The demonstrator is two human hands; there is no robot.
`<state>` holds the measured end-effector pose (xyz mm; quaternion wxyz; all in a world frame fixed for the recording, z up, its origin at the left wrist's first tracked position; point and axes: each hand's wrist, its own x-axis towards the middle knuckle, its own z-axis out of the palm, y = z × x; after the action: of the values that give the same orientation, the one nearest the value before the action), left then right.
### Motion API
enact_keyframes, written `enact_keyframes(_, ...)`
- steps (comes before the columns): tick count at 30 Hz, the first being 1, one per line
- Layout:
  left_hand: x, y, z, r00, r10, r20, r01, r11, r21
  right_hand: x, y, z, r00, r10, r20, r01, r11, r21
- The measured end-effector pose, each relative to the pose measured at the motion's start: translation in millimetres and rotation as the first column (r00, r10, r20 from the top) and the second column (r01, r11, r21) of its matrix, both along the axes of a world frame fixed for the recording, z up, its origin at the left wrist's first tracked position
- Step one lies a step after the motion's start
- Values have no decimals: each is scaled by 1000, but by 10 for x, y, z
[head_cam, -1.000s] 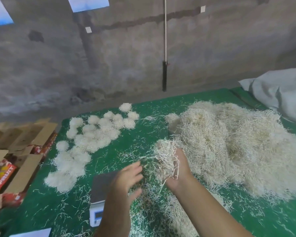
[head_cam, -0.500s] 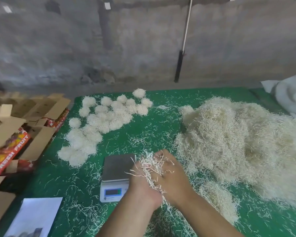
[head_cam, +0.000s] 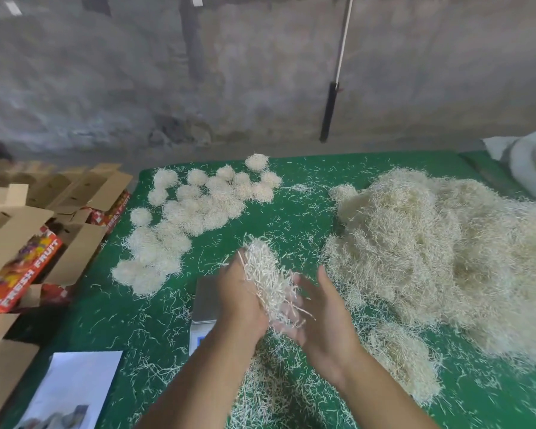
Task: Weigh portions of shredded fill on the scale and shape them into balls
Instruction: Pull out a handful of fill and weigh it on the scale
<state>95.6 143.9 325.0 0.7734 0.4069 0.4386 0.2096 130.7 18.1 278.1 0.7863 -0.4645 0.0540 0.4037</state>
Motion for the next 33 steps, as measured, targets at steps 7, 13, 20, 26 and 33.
enact_keyframes(7,-32,-352,-287,954,-241,-177,291,617,731,-40,146,235,952,102,-289,-22,963,267)
enact_keyframes(13,-89,-398,-379,838,-266,-476,542,504,673,-75,218,189,986,-64,-152,71,997,41)
enact_keyframes(20,-469,-199,-56,895,-442,58,407,758,-510,119,369,330,953,-129,276,187,963,-194)
enact_keyframes(26,-556,231,-83,969,-233,78,245,889,-387,-273,539,-17,255,546,798,72,812,-579)
enact_keyframes(33,-725,467,-673,987,-128,-99,106,973,-203,-552,721,-463,195,746,636,-156,664,-731)
